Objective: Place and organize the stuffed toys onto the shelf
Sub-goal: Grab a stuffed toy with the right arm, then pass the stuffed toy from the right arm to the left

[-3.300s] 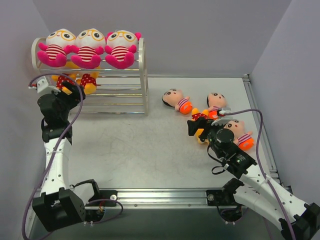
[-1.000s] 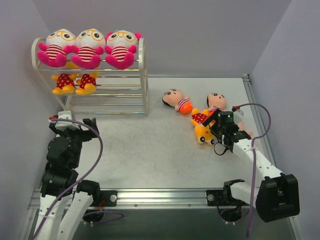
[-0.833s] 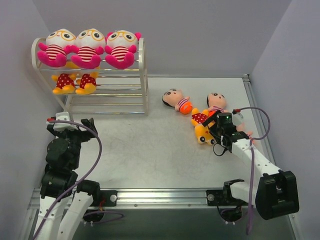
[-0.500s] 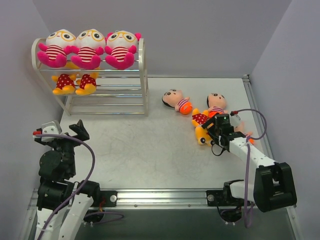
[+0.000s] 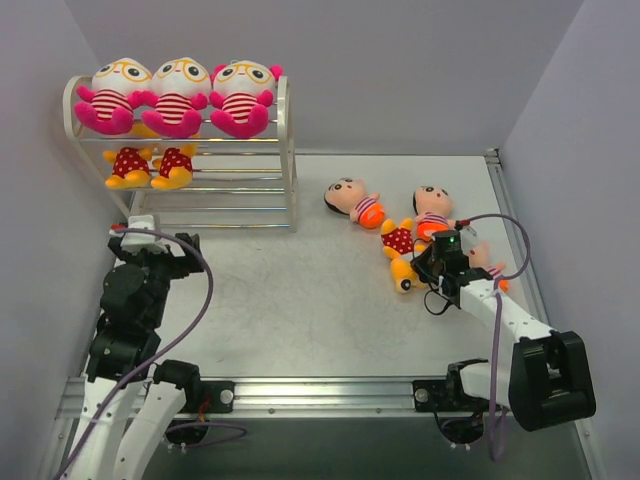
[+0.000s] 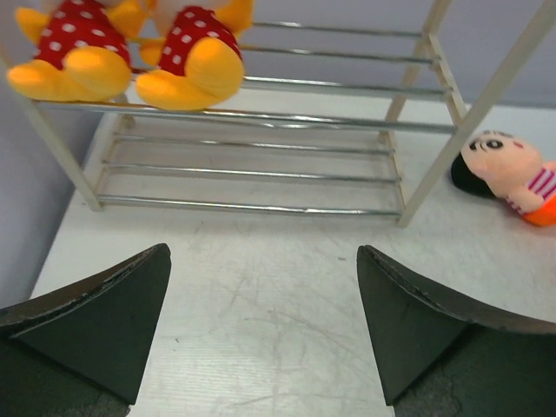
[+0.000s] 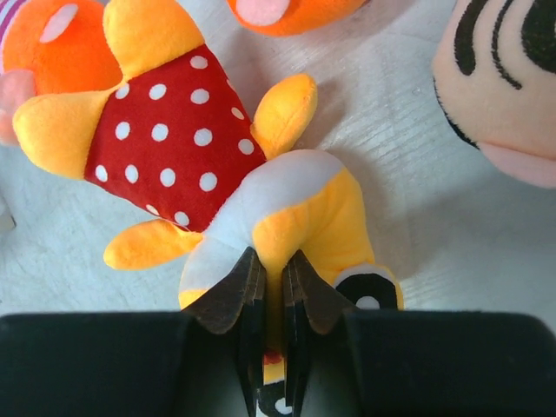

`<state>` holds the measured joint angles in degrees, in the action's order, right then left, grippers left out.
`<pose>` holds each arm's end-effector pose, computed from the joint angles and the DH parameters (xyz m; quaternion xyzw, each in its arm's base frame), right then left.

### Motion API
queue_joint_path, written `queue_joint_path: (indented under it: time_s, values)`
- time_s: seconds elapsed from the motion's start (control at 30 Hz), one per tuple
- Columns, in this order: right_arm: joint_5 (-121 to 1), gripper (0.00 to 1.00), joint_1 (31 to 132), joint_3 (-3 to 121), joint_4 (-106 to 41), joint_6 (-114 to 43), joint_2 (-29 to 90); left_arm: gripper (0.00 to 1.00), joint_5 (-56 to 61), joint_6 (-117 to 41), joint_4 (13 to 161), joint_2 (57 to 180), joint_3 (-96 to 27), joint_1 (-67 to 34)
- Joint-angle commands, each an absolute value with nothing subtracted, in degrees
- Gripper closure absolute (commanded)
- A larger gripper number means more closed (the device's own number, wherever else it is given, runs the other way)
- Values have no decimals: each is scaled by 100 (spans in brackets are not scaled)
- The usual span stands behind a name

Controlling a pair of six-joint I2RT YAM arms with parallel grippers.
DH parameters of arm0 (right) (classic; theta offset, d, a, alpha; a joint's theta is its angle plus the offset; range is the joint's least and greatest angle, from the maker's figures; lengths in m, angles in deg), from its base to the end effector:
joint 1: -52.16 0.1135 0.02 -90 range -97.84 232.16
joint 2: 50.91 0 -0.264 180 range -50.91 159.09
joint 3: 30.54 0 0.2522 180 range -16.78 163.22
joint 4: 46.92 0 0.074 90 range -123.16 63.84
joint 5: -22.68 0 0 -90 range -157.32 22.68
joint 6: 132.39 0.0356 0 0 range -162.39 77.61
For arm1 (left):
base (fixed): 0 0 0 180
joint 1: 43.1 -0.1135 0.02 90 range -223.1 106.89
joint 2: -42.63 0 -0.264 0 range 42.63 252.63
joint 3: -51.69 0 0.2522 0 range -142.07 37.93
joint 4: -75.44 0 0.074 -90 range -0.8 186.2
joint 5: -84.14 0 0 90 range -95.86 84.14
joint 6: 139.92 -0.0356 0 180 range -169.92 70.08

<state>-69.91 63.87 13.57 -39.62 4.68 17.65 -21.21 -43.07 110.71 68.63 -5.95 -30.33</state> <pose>0.2415 0.0484 0.1972 0.2757 0.8287 0.2216 0.4337 0.1050 -0.0141 0.3547 -0.0540 0.7264 -0.0196 0.6849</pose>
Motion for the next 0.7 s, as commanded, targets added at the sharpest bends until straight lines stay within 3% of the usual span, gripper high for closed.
queue_joint_path:
  time_s: [0.0,0.1,0.67]
  values:
    - [-6890,100,6473,1293,-3554,-326,1423,4,-1070,-4447,10897,7329,-777,-3010]
    - [-6785,100,6683,1372,-3536,-880,1221,4,-586,-4438,11011,7655,-891,-3001]
    - [-7329,100,10198,2460,-4230,-3596,1114,4,1558,-4307,12206,8973,-1831,-2904]
